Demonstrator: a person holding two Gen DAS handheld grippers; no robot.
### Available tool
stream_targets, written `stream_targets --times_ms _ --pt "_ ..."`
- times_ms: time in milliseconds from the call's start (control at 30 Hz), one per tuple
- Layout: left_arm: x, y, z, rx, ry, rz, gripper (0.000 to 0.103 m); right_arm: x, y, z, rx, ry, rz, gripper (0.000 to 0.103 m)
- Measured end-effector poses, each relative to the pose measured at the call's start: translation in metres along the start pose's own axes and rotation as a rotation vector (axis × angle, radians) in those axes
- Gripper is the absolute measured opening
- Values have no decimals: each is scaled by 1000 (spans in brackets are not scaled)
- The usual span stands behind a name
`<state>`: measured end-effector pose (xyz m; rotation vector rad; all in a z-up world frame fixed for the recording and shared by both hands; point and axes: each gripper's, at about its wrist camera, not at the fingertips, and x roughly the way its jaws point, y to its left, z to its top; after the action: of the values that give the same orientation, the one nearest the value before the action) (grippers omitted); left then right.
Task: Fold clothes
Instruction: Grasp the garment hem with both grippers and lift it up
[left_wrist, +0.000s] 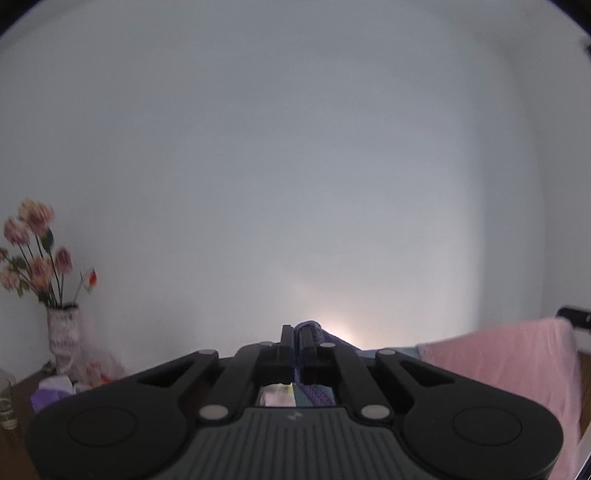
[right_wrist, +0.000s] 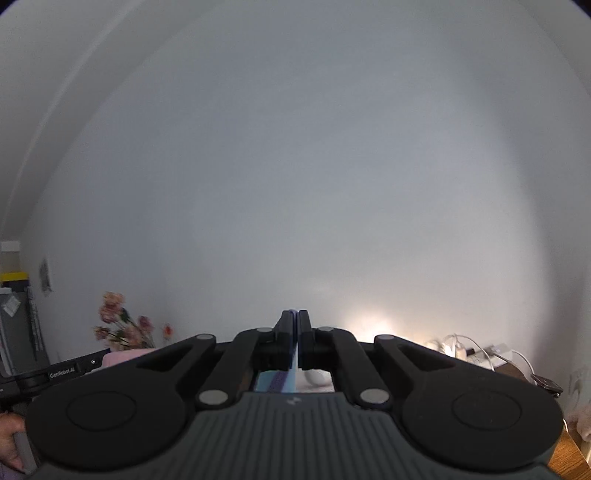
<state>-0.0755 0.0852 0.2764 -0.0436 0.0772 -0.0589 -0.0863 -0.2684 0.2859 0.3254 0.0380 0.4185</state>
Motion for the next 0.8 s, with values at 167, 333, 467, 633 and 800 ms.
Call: stream_targets --times_ms 167,333,467,633,800 --pt "72 -6 1 7 49 -4 1 59 -13 2 5 5 -90 2" --pt "52 -15 34 49 -91 0 1 34 21 29 -101 -158 -89 2" --pt "25 -21 50 106 -191 19 1 -6 39 22 -119 -213 -73 2" --pt "33 -1 -12 114 40 2 5 -23 43 -46 -151 -41 -67 2" --pt "59 41 -136 63 490 19 18 -4 32 -190 -165 523 -40 13"
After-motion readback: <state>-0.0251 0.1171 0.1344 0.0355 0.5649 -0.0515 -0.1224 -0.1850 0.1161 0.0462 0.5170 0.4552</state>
